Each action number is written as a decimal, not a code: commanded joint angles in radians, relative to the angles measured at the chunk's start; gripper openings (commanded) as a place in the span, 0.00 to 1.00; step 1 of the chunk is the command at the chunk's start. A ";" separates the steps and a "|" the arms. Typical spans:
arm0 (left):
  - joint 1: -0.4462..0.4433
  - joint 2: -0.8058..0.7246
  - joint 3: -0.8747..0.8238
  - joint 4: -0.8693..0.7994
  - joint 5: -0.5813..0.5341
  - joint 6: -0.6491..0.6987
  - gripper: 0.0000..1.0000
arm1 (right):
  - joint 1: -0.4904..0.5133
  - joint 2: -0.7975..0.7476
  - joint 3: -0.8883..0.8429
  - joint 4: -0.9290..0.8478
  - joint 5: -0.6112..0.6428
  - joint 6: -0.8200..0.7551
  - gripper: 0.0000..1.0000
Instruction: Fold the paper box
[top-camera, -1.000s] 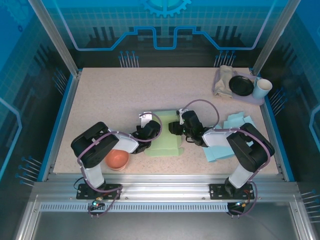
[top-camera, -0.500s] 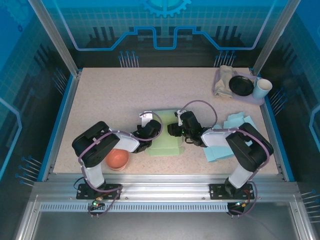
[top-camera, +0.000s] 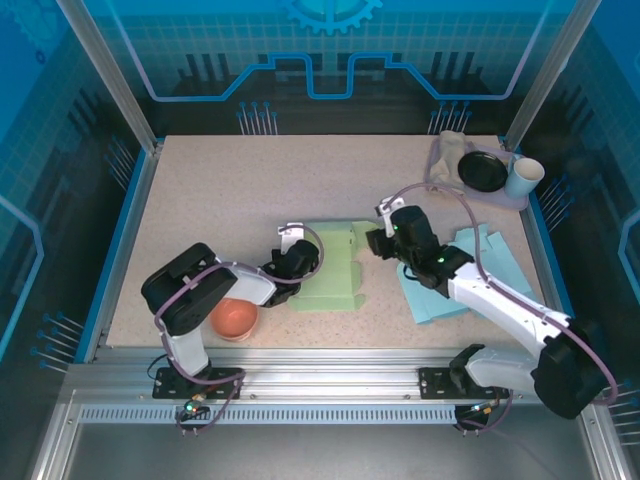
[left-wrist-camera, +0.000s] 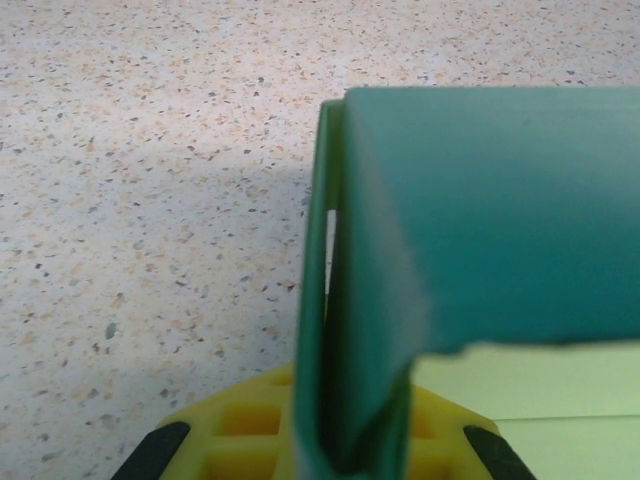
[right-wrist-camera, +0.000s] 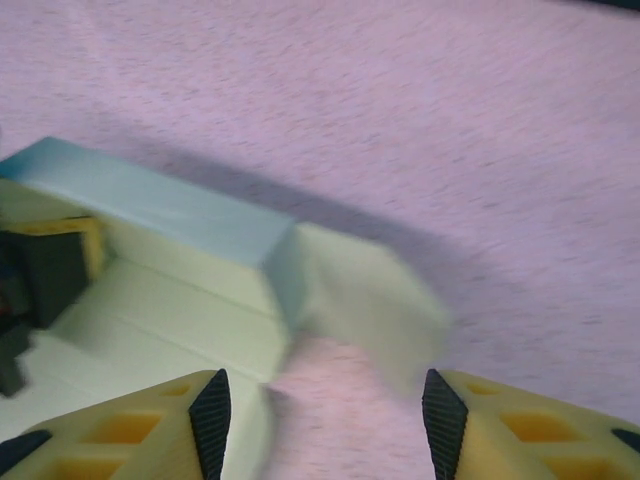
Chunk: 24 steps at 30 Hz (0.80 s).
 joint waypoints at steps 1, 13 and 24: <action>0.007 -0.061 -0.036 0.059 0.027 0.047 0.02 | -0.106 -0.016 -0.021 -0.073 0.074 -0.200 0.57; 0.010 -0.056 -0.049 0.114 0.078 0.074 0.02 | -0.175 0.270 -0.093 0.191 -0.205 -0.409 0.50; 0.011 -0.046 -0.040 0.112 0.104 0.080 0.02 | -0.114 0.260 -0.116 0.256 -0.259 -0.476 0.49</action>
